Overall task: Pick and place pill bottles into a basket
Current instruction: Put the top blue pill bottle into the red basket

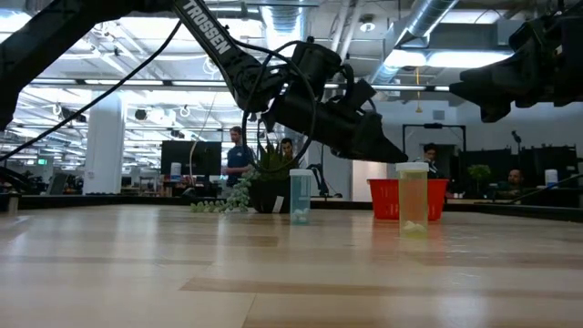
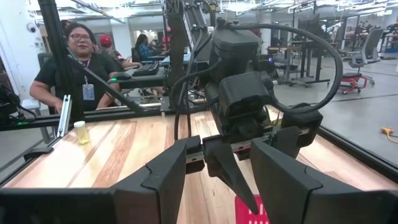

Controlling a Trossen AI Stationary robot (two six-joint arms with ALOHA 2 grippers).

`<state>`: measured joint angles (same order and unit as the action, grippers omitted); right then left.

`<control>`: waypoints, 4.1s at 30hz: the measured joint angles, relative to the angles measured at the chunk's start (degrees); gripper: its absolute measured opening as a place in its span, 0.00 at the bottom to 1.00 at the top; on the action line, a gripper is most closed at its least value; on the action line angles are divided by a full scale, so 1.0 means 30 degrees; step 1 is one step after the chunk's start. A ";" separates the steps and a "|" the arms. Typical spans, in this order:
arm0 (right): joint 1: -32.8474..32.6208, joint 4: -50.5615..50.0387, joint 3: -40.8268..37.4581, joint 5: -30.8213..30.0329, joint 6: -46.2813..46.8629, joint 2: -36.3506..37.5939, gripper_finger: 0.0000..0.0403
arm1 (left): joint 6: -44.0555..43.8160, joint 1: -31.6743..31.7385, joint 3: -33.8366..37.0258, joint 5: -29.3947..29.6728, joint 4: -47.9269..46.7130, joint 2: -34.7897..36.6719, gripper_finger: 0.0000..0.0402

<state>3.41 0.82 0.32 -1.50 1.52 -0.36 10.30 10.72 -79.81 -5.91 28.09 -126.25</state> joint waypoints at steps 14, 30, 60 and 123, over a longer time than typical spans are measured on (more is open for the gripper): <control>0.0002 0.0000 -0.0006 0.0000 0.0004 0.0000 0.43 | 0.0310 -0.0342 0.0472 -0.3453 -0.4091 0.3631 0.52; 0.0004 0.0000 0.0000 -0.0007 0.0007 0.0000 0.43 | 0.1263 -0.3893 0.7376 0.0764 -0.6161 1.0961 0.52; 0.0004 0.0000 0.0000 -0.0007 0.0003 0.0007 0.43 | -0.1450 -0.4754 1.1104 0.2137 -0.4551 0.9224 0.52; -0.0001 0.0000 0.0000 -0.0007 0.0000 0.0000 0.43 | -0.2136 -0.3825 1.0959 0.1234 -0.1554 0.8295 0.28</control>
<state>3.41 0.82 0.32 -1.52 1.52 -0.36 3.90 -0.75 -46.94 -2.21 23.43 -101.36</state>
